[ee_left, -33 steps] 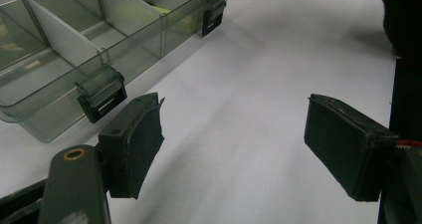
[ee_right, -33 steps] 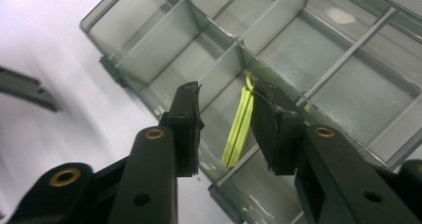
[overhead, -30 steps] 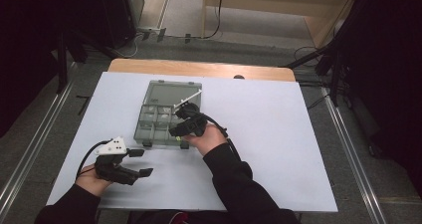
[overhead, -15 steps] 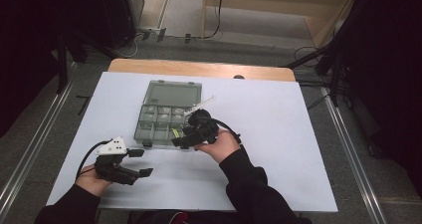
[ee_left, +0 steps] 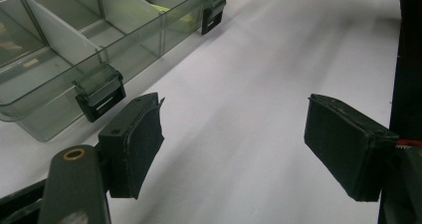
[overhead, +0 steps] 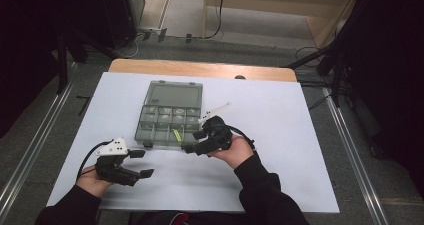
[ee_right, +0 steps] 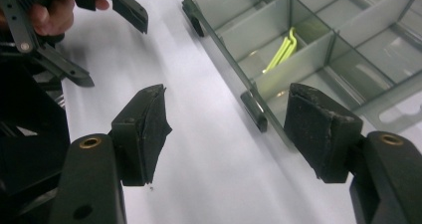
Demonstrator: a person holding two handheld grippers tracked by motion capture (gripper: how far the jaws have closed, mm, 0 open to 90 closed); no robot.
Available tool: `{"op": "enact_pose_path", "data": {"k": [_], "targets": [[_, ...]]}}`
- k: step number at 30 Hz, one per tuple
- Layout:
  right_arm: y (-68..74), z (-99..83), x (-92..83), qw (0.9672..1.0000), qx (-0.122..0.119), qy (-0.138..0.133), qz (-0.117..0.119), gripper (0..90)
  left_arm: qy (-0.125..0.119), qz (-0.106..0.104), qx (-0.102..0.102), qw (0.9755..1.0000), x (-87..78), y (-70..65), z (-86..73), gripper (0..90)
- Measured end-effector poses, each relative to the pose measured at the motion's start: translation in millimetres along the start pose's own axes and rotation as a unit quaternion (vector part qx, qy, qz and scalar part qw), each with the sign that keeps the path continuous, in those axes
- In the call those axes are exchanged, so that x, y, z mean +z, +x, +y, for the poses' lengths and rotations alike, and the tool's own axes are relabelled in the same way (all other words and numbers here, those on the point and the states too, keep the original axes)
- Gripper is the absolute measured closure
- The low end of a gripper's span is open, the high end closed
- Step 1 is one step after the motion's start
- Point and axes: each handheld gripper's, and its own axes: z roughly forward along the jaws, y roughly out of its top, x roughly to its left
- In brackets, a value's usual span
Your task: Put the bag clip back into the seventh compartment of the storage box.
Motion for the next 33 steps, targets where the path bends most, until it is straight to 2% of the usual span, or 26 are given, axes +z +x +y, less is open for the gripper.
{"op": "enact_pose_path", "data": {"k": [5,11,22,26,33], "targets": [[-2.0,-10.6,-8.3,0.9999,-0.007,-0.01,0.002,31.8,-0.003,0.001,-0.004,1.0,-0.6,0.3,-0.1,22.3],[-2.3,-27.9,-18.4,0.9996,-0.024,-0.012,-0.006,30.7,-0.003,0.0,-0.004,1.0,-0.3,0.0,0.1,22.3],[-2.3,-49.4,-32.2,0.999,-0.037,-0.02,-0.016,25.2,-0.002,-0.001,-0.003,1.0,0.0,0.1,0.2,22.3],[-3.5,-55.1,-34.9,0.999,-0.037,-0.022,-0.014,24.4,-0.001,0.0,-0.003,1.0,-0.1,0.3,0.2,22.3],[-6.6,-70.3,-42.4,0.9988,-0.034,-0.021,-0.027,23.9,-0.001,0.002,-0.003,1.0,-0.1,0.6,0.2,22.3]]}}
